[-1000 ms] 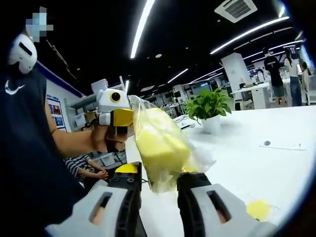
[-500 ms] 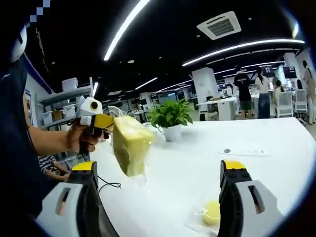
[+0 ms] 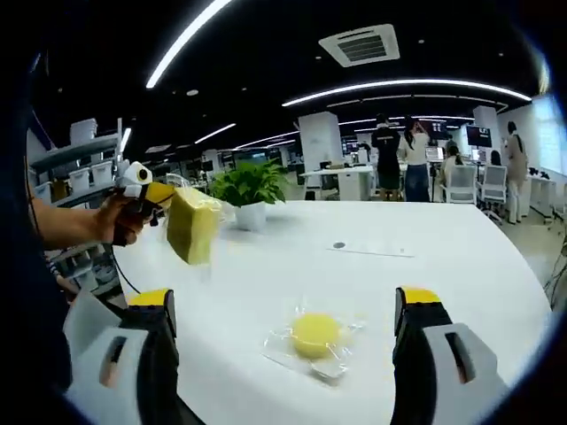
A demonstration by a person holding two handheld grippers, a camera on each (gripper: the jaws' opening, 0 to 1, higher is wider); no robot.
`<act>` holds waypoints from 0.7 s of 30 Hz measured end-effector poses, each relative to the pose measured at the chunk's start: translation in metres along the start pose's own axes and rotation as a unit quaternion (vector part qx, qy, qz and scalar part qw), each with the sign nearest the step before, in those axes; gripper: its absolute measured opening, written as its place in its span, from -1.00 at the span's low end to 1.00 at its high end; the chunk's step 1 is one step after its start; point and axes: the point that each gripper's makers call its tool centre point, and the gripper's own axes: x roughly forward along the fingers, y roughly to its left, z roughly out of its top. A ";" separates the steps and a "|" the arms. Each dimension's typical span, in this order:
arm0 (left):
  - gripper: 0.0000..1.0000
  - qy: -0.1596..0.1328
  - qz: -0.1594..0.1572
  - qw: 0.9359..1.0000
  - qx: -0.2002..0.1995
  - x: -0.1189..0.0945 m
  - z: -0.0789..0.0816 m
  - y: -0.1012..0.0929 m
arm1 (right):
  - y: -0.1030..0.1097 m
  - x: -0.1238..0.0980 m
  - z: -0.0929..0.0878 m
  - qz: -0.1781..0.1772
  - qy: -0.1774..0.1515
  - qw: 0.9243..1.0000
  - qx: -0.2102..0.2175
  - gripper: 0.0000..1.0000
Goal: Compare the silicone blocks by pressing each to a similar depth, holding the contact briefly, and releasing to observe deformation and rebound differences across the visible hardness samples.
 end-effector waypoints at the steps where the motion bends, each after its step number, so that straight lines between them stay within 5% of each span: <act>1: -1.00 0.000 0.002 1.000 -0.002 0.000 -0.001 0.003 | -0.002 -0.002 -0.003 -0.003 0.002 1.000 -0.001 0.93; 14: -1.00 -0.007 0.038 0.995 -0.088 -0.014 -0.030 0.053 | -0.011 -0.020 -0.032 -0.028 0.023 0.999 0.016 0.93; 21: -1.00 0.000 0.060 0.985 -0.161 -0.023 -0.049 0.084 | -0.013 -0.026 -0.038 -0.036 0.026 0.999 0.022 0.93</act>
